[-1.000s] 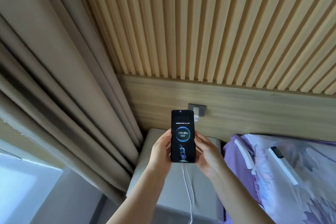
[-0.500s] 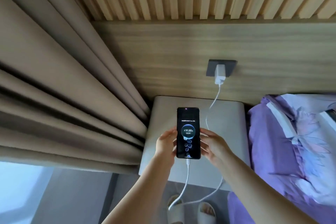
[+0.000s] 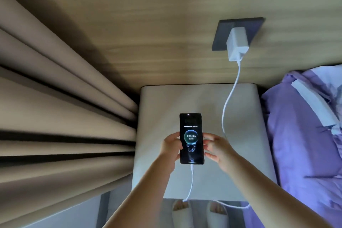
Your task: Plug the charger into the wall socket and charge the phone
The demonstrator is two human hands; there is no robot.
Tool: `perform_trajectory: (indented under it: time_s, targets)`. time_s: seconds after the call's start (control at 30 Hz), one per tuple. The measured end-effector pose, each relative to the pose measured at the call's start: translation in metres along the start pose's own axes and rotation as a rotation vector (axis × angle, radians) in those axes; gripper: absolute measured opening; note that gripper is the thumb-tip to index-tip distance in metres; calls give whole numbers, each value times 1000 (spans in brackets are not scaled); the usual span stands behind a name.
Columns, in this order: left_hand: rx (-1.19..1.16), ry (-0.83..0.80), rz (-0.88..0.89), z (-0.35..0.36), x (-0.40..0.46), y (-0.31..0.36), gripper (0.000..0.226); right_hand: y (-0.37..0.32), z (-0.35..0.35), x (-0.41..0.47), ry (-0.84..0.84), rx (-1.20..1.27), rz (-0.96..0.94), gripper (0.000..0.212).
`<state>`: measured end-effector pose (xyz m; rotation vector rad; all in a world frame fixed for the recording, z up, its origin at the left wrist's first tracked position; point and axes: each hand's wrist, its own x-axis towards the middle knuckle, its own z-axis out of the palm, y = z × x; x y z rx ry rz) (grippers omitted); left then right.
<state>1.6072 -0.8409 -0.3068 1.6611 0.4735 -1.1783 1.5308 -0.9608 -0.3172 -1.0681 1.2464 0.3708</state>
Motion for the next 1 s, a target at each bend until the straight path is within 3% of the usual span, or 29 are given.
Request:
perform_trajectory:
  time_s: [0.13, 0.37, 0.57, 0.7, 0.83, 1.0]
  targets:
    - [55, 13, -25, -1, 16, -5, 61, 3, 8, 11, 31, 2, -14, 44]
    - [191, -48, 33, 1, 31, -10, 40, 8, 15, 21, 58, -15, -41, 52]
    - [244, -26, 93, 0, 39, -14, 63, 11, 20, 22, 76, -121, -129, 42]
    - [250, -5, 112, 0, 38, -16, 67, 16, 22, 18, 92, -152, -154, 42]
    - [298, 35, 78, -1, 26, -10, 49, 15, 23, 9, 111, -351, -217, 43]
    - [339, 159, 47, -1, -11, 0, 47, -2, 18, -42, 188, -574, -293, 45]
